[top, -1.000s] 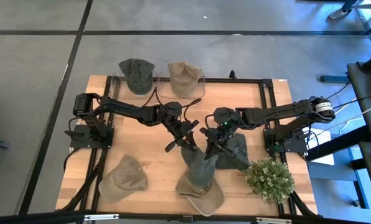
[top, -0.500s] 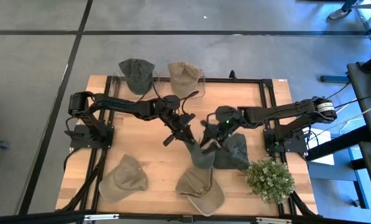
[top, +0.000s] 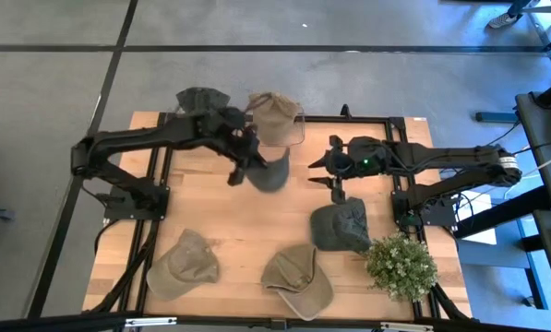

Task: Pick & Place hat
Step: Put the left blue cap into the left transparent bin

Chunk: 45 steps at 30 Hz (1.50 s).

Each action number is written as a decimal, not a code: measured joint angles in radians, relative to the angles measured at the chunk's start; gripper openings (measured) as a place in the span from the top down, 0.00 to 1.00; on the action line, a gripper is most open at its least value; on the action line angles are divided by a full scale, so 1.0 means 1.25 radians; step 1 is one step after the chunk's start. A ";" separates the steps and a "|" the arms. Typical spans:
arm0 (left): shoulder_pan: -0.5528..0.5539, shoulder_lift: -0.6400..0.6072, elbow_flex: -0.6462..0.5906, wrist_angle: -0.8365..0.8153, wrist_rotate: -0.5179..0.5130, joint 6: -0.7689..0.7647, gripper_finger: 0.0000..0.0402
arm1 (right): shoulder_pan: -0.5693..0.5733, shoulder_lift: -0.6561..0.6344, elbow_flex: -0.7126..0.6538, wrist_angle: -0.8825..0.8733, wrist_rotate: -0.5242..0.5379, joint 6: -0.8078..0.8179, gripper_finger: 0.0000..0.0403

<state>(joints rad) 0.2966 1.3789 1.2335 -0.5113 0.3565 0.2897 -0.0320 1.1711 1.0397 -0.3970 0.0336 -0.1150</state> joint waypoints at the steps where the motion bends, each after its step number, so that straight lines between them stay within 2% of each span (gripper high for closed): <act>1: 0.007 -0.009 0.020 -0.032 -0.016 0.017 0.94 | 0.000 0.002 0.000 0.002 0.010 0.000 0.57; 11: 0.089 -0.040 0.217 -0.388 -0.217 0.217 0.94 | 0.000 0.035 -0.001 -0.032 0.021 0.001 0.57; 18: 0.146 -0.039 0.299 -0.452 -0.310 0.312 0.94 | -0.002 0.056 -0.002 -0.030 0.024 0.001 0.57; 24: 0.184 -0.039 0.334 -0.500 -0.464 0.421 0.94 | -0.014 0.081 -0.002 -0.032 0.057 0.004 0.57; 29: 0.216 -0.038 0.333 -0.539 -0.494 0.500 0.94 | -0.027 0.103 -0.002 -0.029 0.064 0.005 0.57; 38: 0.263 -0.036 0.326 -0.555 -0.502 0.528 0.94 | -0.030 0.116 -0.002 -0.020 0.064 0.013 0.57; 42: 0.288 -0.034 0.326 -0.565 -0.468 0.532 0.94 | -0.030 0.116 -0.002 -0.020 0.064 0.027 0.57; 45: 0.296 -0.022 0.326 -0.565 -0.477 0.535 0.94 | -0.030 0.116 -0.002 -0.020 0.064 0.025 0.57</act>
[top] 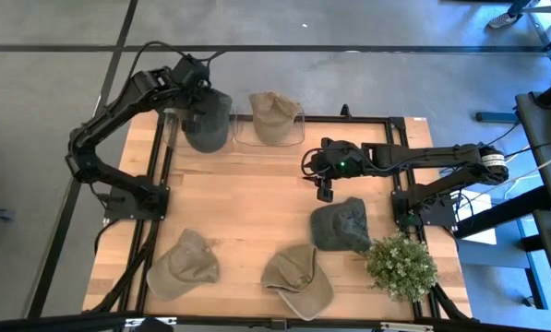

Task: Pick & Place hat
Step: Put the left blue cap into the left transparent bin

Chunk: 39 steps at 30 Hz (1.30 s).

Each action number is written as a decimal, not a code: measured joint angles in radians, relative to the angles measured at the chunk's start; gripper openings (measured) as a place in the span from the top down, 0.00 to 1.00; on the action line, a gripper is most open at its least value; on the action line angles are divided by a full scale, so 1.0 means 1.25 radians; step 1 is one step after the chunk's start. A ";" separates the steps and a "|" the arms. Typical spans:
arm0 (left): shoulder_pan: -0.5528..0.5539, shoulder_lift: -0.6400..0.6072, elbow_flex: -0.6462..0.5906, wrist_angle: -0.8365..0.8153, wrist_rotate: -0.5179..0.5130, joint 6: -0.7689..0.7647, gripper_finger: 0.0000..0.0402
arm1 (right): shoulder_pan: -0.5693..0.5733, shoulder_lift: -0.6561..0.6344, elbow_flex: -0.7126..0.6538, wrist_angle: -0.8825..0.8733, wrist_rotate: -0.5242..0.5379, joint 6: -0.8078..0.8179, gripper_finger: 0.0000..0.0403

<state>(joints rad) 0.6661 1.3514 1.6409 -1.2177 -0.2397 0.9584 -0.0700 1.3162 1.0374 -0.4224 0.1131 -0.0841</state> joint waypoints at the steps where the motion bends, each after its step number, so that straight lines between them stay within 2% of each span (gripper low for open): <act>1: 0.003 0.006 0.000 0.001 -0.004 0.006 0.94 | 0.000 0.000 0.000 0.000 0.000 0.000 0.57; 6: 0.035 0.021 -0.001 0.026 -0.015 0.059 0.94 | 0.000 0.000 0.000 -0.004 0.000 0.002 0.57; 8: 0.047 0.021 -0.001 0.040 0.005 0.072 0.94 | 0.000 0.000 0.000 -0.008 0.000 0.002 0.57; 10: 0.054 0.021 -0.001 0.039 0.024 0.075 0.94 | 0.000 0.000 0.000 -0.008 0.000 0.002 0.57; 23: 0.100 0.021 -0.001 0.032 0.018 0.099 0.94 | 0.000 -0.001 0.000 0.011 0.000 -0.002 0.57; 28: 0.103 0.021 -0.001 0.032 0.024 0.109 0.94 | 0.000 -0.001 0.000 0.011 0.000 -0.002 0.57; 32: 0.103 0.028 -0.001 0.032 0.078 0.095 0.94 | 0.000 -0.001 0.000 0.011 0.000 -0.003 0.57; 39: 0.103 0.050 -0.002 0.025 0.079 0.083 0.94 | 0.000 -0.001 0.000 0.011 0.000 -0.003 0.57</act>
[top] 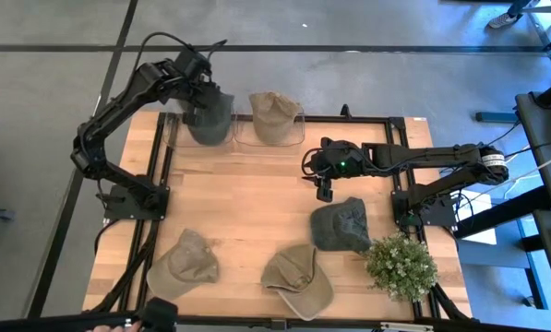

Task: Pick & Place hat
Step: Put the left blue cap into the left transparent bin

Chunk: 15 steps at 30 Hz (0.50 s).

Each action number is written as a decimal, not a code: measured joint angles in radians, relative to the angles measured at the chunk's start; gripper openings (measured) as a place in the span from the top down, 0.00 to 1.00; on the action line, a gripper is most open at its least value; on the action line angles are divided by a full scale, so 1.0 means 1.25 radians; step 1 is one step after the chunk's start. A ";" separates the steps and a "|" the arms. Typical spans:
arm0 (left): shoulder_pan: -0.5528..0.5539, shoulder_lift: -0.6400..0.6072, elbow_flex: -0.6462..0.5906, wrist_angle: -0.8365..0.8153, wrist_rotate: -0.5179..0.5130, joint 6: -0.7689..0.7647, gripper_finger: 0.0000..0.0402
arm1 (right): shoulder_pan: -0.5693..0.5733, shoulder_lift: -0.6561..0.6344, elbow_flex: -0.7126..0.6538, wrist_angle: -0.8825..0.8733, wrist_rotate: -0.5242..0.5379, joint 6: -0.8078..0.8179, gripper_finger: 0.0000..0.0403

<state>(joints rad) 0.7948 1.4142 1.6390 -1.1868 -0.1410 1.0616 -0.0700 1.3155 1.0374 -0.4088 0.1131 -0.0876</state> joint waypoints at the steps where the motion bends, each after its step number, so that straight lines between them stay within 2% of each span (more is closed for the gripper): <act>1: 0.000 0.002 0.000 0.000 -0.004 0.002 0.94 | 0.000 0.000 0.000 0.000 0.000 0.001 0.57; 15: 0.000 0.020 0.000 0.001 0.005 -0.024 0.94 | 0.000 0.000 0.000 -0.009 0.000 0.005 0.57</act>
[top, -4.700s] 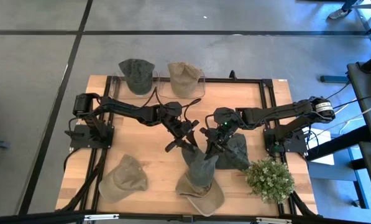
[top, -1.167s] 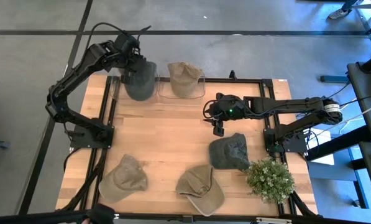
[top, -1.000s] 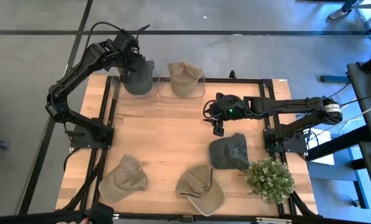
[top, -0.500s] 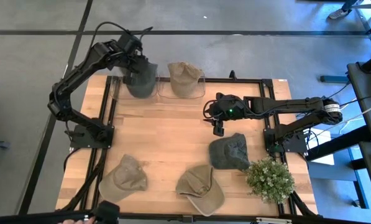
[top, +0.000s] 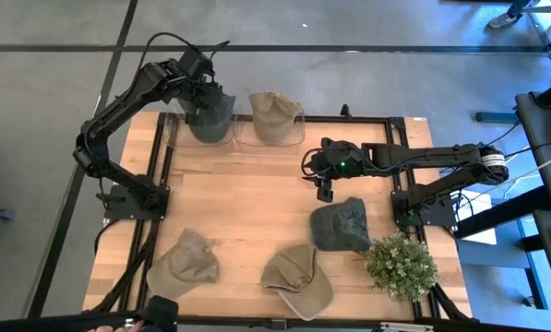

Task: Pick & Place hat
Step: Put the left blue cap into the left transparent bin

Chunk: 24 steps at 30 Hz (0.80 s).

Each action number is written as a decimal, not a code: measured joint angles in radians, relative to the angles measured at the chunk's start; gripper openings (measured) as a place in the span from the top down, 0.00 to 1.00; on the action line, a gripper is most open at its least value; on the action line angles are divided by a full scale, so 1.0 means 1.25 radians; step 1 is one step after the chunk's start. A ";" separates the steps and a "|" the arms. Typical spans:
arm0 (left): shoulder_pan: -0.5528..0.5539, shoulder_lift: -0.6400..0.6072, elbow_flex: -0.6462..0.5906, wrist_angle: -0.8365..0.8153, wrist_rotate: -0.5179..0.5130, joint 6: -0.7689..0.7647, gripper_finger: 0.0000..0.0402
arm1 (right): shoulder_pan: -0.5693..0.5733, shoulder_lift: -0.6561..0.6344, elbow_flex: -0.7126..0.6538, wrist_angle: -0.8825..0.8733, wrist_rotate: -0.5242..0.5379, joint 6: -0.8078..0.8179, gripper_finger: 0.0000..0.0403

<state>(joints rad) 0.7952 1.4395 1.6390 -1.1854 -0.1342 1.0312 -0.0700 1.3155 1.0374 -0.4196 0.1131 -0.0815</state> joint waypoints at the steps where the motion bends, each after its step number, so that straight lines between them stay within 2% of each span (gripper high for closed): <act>1: 0.000 -0.004 0.000 0.000 0.005 -0.011 0.94 | 0.000 0.000 0.000 -0.005 0.000 0.003 0.57; 6: 0.012 -0.047 -0.032 0.026 0.015 -0.049 0.94 | 0.000 0.000 0.000 -0.015 0.000 0.016 0.57; 11: 0.012 -0.138 -0.207 0.148 -0.025 0.013 0.94 | 0.000 0.000 0.000 -0.015 0.000 0.015 0.57; 15: 0.012 -0.207 -0.309 0.309 -0.010 0.067 0.94 | 0.000 0.000 0.000 -0.004 0.000 0.015 0.57; 18: 0.012 -0.223 -0.339 0.354 -0.011 0.093 0.94 | 0.000 0.000 0.000 0.010 0.000 0.017 0.57; 24: 0.011 -0.211 -0.352 0.358 -0.037 0.071 0.94 | 0.000 0.000 0.000 0.009 0.000 0.020 0.57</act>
<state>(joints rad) 0.8094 1.1755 1.1988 -0.7383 -0.1808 1.1199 -0.0700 1.3151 1.0374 -0.4080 0.1131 -0.0570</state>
